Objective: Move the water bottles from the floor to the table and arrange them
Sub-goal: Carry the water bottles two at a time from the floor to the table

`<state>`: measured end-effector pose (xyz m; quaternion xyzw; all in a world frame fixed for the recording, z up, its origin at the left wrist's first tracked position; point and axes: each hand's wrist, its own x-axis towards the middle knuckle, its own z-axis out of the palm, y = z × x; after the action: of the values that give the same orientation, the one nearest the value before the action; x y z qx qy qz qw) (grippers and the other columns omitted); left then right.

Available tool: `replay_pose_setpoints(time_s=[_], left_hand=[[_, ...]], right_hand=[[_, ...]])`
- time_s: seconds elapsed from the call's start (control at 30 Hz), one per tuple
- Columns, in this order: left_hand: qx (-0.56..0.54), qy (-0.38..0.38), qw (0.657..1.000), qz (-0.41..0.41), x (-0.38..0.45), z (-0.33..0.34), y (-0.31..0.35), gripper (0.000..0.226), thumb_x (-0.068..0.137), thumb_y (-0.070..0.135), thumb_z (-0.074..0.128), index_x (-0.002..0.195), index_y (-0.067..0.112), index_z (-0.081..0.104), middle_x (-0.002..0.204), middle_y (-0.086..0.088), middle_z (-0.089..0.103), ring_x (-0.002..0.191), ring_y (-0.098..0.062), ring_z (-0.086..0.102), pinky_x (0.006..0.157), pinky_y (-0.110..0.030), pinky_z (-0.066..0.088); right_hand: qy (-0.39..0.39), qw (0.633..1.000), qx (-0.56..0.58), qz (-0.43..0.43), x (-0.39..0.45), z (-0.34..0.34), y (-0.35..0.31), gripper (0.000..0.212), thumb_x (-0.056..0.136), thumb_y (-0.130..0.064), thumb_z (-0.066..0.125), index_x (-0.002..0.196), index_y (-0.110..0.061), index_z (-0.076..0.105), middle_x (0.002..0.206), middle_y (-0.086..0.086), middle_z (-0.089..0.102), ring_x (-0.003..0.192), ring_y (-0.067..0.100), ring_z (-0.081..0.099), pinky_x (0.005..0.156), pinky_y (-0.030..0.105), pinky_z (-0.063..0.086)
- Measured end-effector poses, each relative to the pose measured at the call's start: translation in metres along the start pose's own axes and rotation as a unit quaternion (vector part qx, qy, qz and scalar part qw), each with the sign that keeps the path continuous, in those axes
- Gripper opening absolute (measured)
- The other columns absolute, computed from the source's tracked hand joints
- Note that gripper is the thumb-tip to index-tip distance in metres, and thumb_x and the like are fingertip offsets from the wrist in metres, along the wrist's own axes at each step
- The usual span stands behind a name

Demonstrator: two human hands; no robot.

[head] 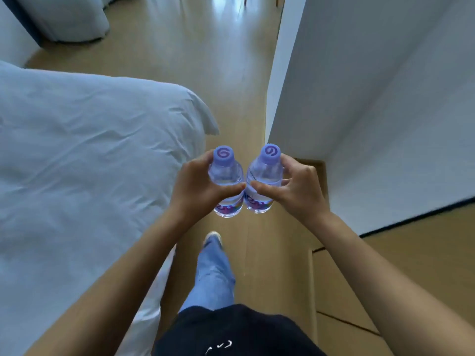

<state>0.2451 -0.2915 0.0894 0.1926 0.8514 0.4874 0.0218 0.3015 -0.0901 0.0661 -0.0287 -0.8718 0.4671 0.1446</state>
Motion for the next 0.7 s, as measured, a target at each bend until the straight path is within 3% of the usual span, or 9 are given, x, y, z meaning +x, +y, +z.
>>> replay_pose_setpoints(time_s=[0.13, 0.3, 0.43, 0.7], left_hand=[[0.038, -0.031, 0.998, 0.036, 0.121, -0.024, -0.028, 0.046, 0.06, 0.045, 0.08, 0.097, 0.022, 0.067, 0.079, 0.014, 0.067, 0.073, -0.002, 0.061, 0.067, -0.022, 0.049], [0.066, -0.052, 0.995, 0.061, 0.257, -0.047, -0.049, 0.049, 0.061, 0.048, 0.078, 0.099, 0.019, 0.066, 0.084, 0.004, 0.071, 0.076, -0.02, 0.065, 0.069, -0.039, 0.055], [0.052, -0.065, 0.995, 0.053, 0.363, -0.048, -0.067, 0.048, 0.061, 0.047, 0.079, 0.098, 0.019, 0.066, 0.081, 0.007, 0.068, 0.072, -0.012, 0.062, 0.068, -0.037, 0.054], [0.047, -0.065, 0.995, 0.056, 0.596, -0.015, -0.106, 0.057, 0.057, 0.057, 0.076, 0.099, 0.02, 0.068, 0.085, 0.005, 0.072, 0.077, -0.018, 0.067, 0.07, -0.039, 0.055]], right_hand=[[0.006, 1.0, 0.005, 0.009, 0.115, 0.025, 0.01, 0.047, 0.071, -0.042, 0.083, 0.108, -0.016, 0.069, 0.095, -0.005, 0.074, 0.083, 0.011, 0.071, 0.071, 0.038, 0.059], [0.025, 1.0, 0.006, 0.015, 0.241, 0.041, 0.018, 0.049, 0.071, -0.044, 0.082, 0.109, -0.017, 0.067, 0.096, -0.004, 0.074, 0.084, 0.011, 0.07, 0.073, 0.038, 0.059], [0.04, 0.999, 0.008, 0.025, 0.341, 0.048, 0.041, 0.048, 0.071, -0.046, 0.081, 0.108, -0.018, 0.068, 0.094, -0.003, 0.074, 0.083, 0.013, 0.07, 0.071, 0.041, 0.059], [0.038, 0.999, 0.009, 0.025, 0.563, 0.048, 0.127, 0.058, 0.068, -0.061, 0.073, 0.109, -0.019, 0.068, 0.093, -0.006, 0.074, 0.082, 0.014, 0.07, 0.07, 0.042, 0.059]])
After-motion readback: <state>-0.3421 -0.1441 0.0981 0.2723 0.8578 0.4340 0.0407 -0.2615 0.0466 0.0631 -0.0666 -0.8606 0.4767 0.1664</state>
